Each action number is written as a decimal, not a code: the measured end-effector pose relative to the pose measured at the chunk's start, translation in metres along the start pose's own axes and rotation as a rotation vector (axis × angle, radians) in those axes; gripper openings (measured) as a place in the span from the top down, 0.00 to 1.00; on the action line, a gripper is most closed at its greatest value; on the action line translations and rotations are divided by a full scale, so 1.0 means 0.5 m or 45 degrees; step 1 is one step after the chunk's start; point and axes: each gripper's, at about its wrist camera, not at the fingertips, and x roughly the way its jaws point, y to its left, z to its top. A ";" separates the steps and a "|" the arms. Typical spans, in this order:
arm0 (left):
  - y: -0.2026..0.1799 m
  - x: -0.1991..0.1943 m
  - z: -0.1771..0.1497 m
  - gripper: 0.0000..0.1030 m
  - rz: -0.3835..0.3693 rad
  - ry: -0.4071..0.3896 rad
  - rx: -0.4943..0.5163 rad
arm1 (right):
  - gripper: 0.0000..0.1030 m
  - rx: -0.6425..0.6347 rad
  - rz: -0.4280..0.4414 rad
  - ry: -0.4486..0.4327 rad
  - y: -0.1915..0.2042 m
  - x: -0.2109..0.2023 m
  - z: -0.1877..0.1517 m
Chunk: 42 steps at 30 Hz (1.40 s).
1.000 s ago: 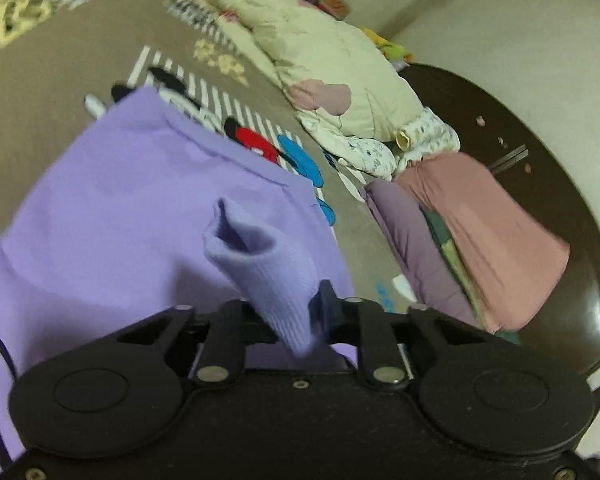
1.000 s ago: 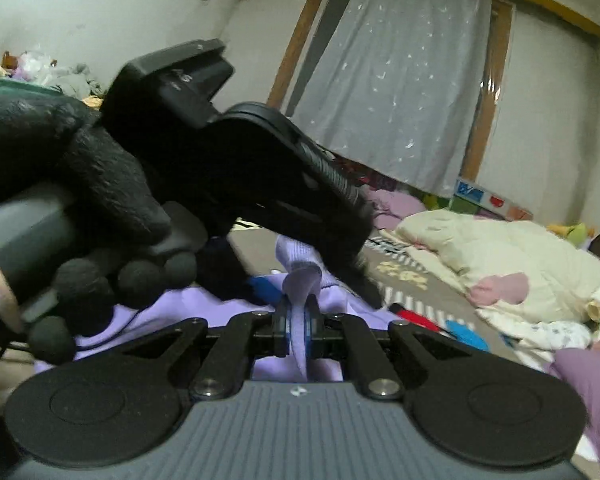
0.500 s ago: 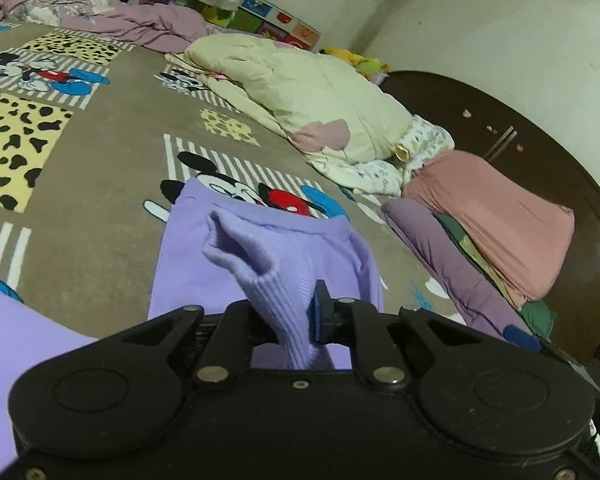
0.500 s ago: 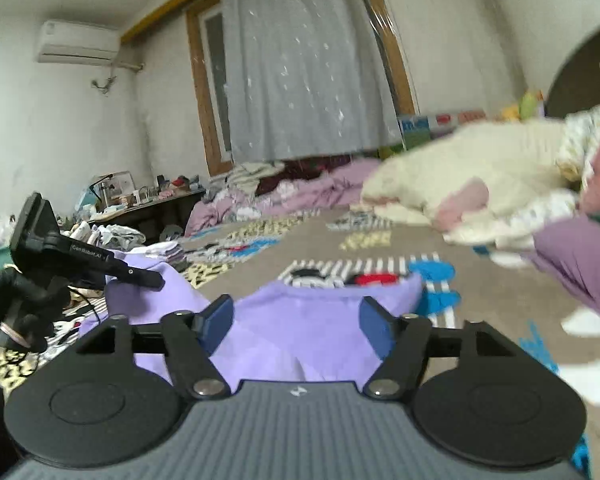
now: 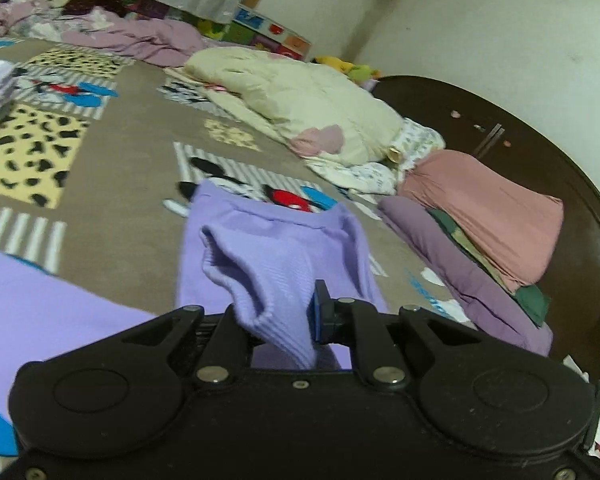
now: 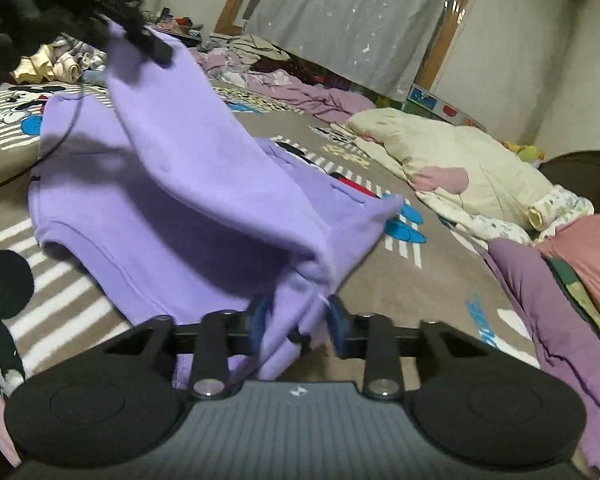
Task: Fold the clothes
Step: 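Lay the sleeve across the sweatshirt body with the left tool and open it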
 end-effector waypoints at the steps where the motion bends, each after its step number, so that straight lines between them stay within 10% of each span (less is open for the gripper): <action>1: 0.012 -0.002 0.001 0.91 0.016 0.002 -0.004 | 0.72 -0.027 -0.007 -0.006 0.007 0.004 -0.002; 13: 0.103 0.079 -0.029 0.89 0.277 0.135 0.108 | 0.55 -0.192 0.172 -0.051 0.065 0.002 -0.019; 15: 0.128 0.115 -0.049 0.74 0.375 0.251 0.148 | 0.55 -0.175 0.221 -0.007 0.062 0.009 -0.023; 19: 0.101 0.086 -0.023 0.31 0.468 0.159 0.209 | 0.56 -0.064 0.266 -0.034 0.037 -0.007 -0.014; 23: 0.035 0.069 0.023 0.31 0.684 0.049 0.391 | 0.45 -0.006 0.241 -0.149 0.033 -0.027 -0.006; 30: -0.108 0.268 0.117 0.31 0.113 0.118 0.255 | 0.39 0.013 0.407 -0.067 0.046 0.014 0.000; 36: -0.169 0.569 0.154 0.33 0.006 0.255 0.090 | 0.31 0.011 0.474 -0.058 0.058 0.017 -0.007; 37: -0.164 0.608 0.154 0.39 0.001 0.283 0.044 | 0.31 0.016 0.481 -0.058 0.057 0.017 -0.008; 39: -0.156 0.650 0.144 0.83 0.023 0.333 0.003 | 0.31 0.024 0.494 -0.061 0.052 0.017 -0.013; 42: -0.134 0.666 0.132 0.91 0.099 0.318 0.019 | 0.31 0.034 0.520 -0.066 0.042 0.021 -0.014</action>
